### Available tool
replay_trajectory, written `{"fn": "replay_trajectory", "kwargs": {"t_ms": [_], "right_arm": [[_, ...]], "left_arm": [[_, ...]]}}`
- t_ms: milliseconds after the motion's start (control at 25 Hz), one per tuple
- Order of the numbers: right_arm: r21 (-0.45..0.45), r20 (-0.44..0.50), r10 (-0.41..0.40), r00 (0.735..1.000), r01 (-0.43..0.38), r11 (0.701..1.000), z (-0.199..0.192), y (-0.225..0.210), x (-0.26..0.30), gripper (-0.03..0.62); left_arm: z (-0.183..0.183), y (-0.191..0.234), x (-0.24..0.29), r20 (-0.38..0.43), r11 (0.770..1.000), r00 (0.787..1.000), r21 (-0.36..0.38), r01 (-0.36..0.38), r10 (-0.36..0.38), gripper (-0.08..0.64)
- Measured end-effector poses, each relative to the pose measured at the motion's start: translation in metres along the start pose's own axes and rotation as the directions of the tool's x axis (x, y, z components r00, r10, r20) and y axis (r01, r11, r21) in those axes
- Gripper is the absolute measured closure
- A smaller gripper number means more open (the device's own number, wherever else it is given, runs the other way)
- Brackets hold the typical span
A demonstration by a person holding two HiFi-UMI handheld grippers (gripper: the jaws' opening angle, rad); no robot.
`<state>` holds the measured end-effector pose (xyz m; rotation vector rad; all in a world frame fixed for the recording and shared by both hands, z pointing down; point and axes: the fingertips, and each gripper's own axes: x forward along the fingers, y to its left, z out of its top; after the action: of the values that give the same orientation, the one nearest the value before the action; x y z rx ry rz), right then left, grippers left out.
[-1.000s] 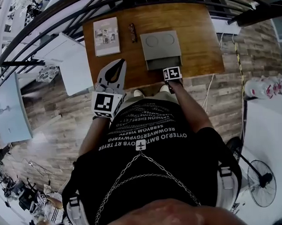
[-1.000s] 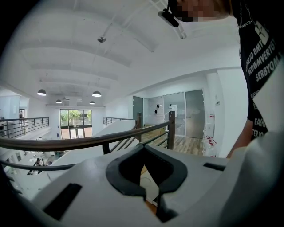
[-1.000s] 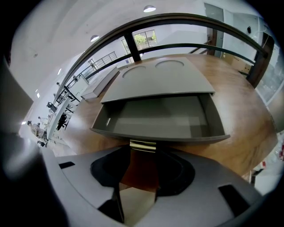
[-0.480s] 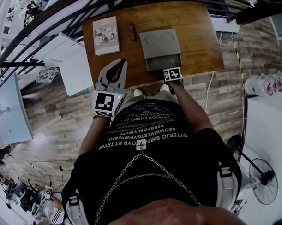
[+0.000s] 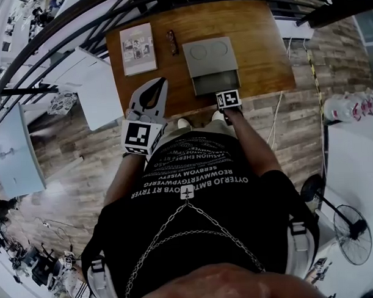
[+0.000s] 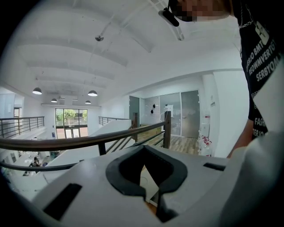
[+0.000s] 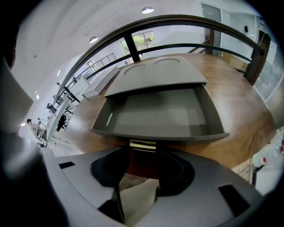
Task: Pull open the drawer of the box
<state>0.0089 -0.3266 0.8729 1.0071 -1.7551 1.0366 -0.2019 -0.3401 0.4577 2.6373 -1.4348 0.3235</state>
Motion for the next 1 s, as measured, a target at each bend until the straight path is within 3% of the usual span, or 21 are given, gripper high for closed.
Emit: {"fn": "replay_trajectory", "kwargs": {"t_ms": [1000], "right_arm": [[-0.020, -0.013, 0.023, 1.000, -0.024, 1.000, -0.020, 0.004, -0.004, 0.420]], "left_arm": [[-0.002, -0.021, 0.010, -0.004, 0.999, 0.999, 0.007, 0.036, -0.036, 0.554]]}}
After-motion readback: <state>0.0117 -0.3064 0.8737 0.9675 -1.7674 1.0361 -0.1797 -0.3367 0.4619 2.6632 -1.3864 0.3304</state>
